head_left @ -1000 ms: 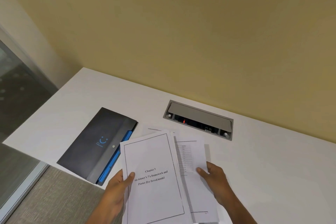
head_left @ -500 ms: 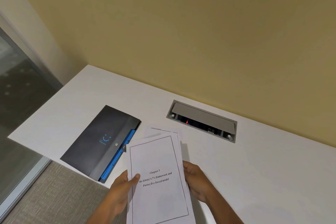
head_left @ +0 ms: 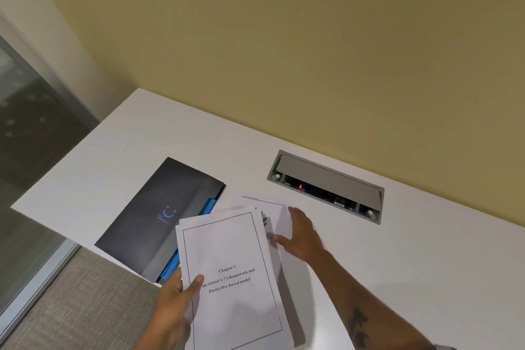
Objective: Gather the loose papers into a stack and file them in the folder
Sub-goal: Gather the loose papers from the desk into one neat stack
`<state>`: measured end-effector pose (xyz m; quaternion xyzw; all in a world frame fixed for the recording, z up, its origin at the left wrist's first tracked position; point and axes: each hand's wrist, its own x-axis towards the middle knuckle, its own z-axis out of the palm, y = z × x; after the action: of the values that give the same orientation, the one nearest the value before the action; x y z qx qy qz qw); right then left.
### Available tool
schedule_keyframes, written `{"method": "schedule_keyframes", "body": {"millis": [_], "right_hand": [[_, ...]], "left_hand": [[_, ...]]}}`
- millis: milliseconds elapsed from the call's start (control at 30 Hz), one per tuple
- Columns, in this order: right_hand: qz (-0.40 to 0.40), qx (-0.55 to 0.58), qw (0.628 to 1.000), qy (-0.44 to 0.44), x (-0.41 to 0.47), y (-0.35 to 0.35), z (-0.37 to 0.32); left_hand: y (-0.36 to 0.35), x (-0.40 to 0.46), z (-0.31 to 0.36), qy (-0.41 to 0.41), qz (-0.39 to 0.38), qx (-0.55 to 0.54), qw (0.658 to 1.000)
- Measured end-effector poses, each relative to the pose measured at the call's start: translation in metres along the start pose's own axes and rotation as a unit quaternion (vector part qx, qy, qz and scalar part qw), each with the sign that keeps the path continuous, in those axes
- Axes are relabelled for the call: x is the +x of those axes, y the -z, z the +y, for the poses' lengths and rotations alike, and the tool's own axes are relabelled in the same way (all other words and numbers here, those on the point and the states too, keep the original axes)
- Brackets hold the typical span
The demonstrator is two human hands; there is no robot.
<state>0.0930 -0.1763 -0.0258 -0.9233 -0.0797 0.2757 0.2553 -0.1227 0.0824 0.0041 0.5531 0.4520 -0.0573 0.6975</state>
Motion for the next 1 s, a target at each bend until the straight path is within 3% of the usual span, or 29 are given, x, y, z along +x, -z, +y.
{"method": "schedule_keyframes", "body": {"millis": [200, 400, 567, 667, 733, 867, 1000], "right_hand": [[-0.053, -0.206, 0.976, 0.038, 0.033, -0.016, 0.018], [-0.016, -0.216, 0.975, 0.051, 0.021, -0.026, 0.017], [0.047, -0.139, 0.987, 0.067, -0.003, -0.033, 0.006], [0.045, 0.035, 0.998, -0.016, -0.013, -0.034, 0.004], [0.027, 0.149, 0.987, -0.058, -0.018, -0.033, 0.007], [0.042, 0.248, 0.964, -0.086, -0.037, -0.028, 0.021], [0.009, 0.368, 0.922, -0.121, -0.066, -0.010, 0.033]], "left_hand": [[0.012, 0.005, 0.001, -0.011, 0.004, -0.033, 0.999], [0.019, 0.014, 0.000, -0.004, 0.000, -0.013, 1.000], [0.009, 0.012, 0.005, -0.010, -0.008, 0.000, 1.000], [0.006, 0.011, 0.006, -0.011, -0.007, 0.008, 1.000], [0.005, 0.010, 0.007, -0.010, -0.005, 0.010, 1.000], [0.002, 0.009, 0.009, -0.009, -0.016, 0.018, 1.000], [-0.008, 0.005, 0.015, -0.007, -0.043, 0.037, 0.998]]}}
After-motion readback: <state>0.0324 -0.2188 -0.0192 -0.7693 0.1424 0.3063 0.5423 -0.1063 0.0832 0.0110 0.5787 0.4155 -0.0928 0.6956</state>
